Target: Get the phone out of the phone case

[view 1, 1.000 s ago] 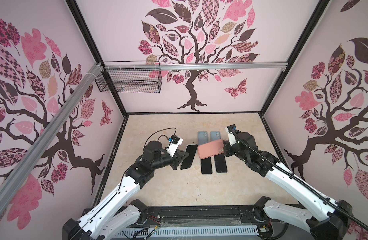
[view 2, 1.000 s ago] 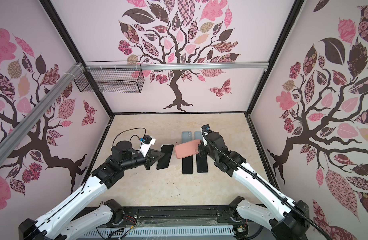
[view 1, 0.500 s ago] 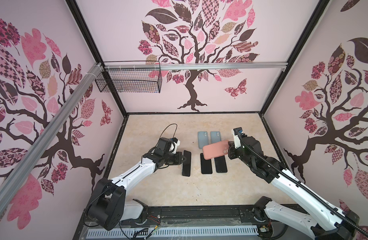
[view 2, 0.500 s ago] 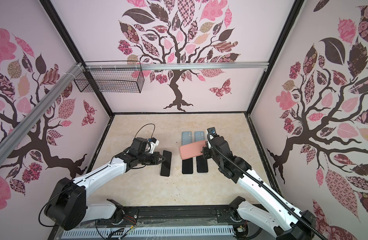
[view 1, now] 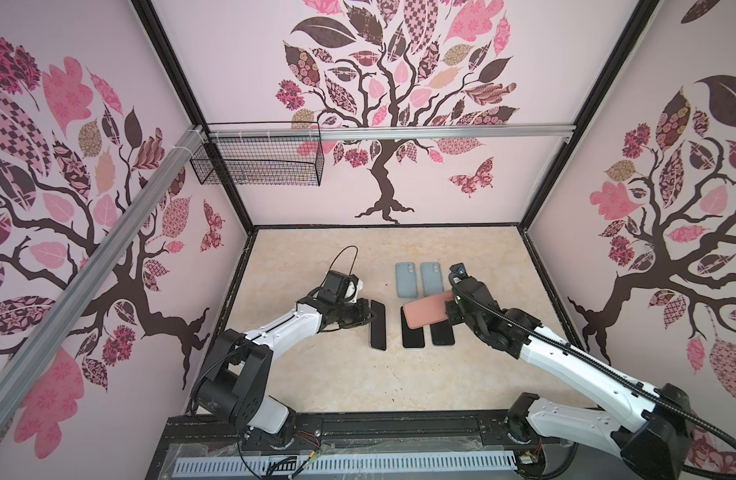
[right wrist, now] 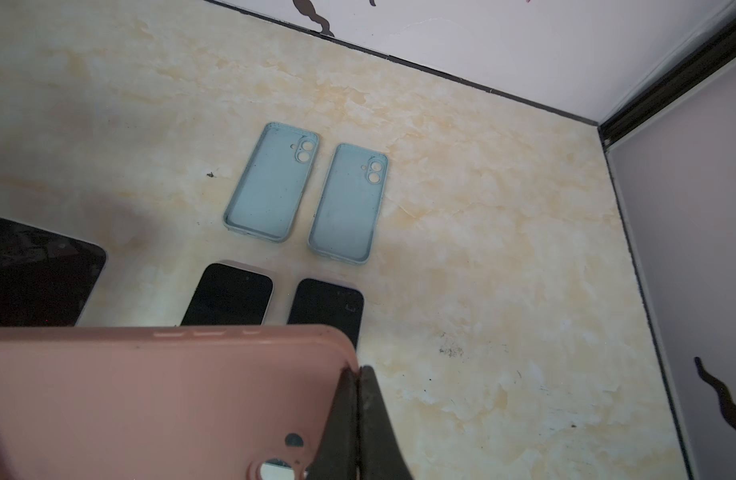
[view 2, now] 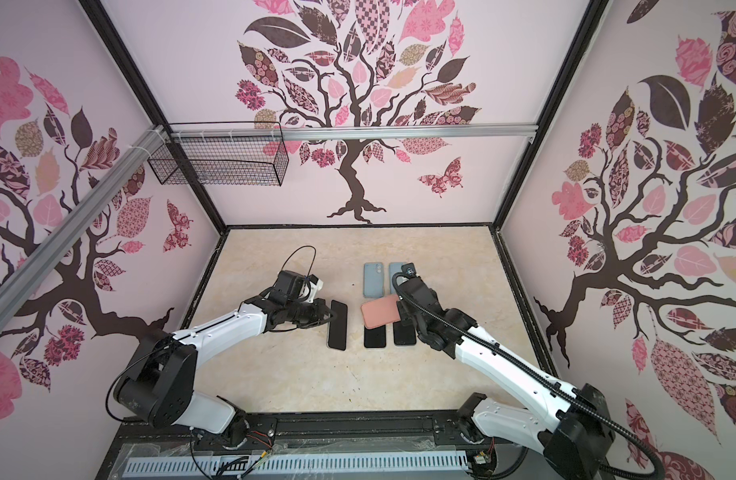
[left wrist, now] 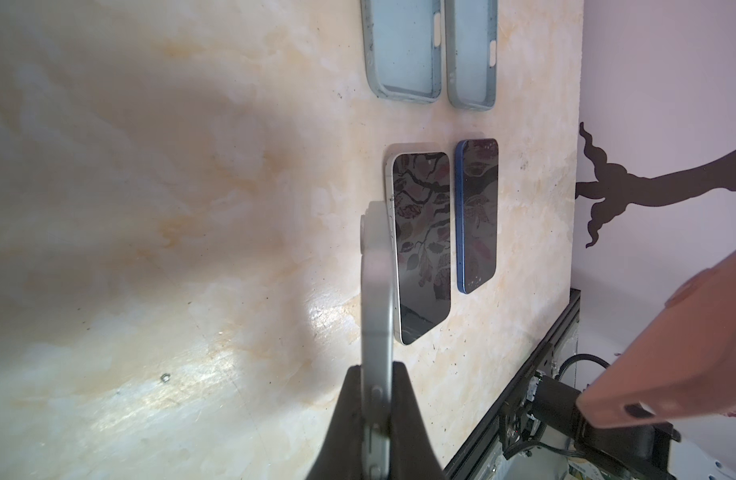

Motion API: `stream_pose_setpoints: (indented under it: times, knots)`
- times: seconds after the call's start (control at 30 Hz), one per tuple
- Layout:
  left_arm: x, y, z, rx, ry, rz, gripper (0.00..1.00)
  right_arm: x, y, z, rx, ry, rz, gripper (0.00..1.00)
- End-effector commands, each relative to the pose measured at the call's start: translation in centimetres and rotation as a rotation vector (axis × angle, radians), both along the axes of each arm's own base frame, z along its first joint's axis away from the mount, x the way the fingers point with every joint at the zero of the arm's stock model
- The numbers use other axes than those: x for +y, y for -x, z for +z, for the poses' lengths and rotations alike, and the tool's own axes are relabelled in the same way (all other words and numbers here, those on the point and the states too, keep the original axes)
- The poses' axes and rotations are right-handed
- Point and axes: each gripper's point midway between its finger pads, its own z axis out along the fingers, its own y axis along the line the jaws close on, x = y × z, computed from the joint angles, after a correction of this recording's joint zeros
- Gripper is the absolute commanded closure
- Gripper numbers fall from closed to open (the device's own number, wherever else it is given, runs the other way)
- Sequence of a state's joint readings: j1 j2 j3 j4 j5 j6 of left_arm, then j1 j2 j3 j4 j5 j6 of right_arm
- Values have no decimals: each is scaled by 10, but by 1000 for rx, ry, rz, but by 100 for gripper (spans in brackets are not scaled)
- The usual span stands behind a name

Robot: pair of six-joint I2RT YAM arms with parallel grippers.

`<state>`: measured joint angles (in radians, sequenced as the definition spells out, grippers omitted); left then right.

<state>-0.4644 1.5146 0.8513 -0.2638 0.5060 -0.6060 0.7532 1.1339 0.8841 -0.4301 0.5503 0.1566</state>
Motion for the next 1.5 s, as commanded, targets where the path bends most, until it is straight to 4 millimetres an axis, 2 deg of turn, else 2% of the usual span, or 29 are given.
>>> stream_pose_setpoints:
  times: [0.0, 0.07, 0.2, 0.4, 0.67, 1.2, 1.47]
  knots:
    - [-14, -25, 28, -80, 72, 1, 100, -4, -14, 18, -84, 93, -140, 100]
    - [-17, -26, 24, -74, 80, -5, 100, -5, -20, 14, -83, 93, -210, 100]
    - [-20, -28, 20, -75, 83, -28, 100, 0, -18, -3, -2, 141, -186, 100]
    - [-25, -31, 9, -65, 84, -51, 100, 13, -12, -7, -16, 26, -103, 100]
    - [-31, -39, 0, -53, 84, -61, 100, 15, -19, -30, 33, 51, -173, 100]
    - [-22, -42, -27, -6, 22, -18, 100, 35, -45, -67, 92, 150, -219, 100]
    - [-19, -43, -35, 11, 11, -6, 100, 36, -50, -85, 118, 217, -236, 100]
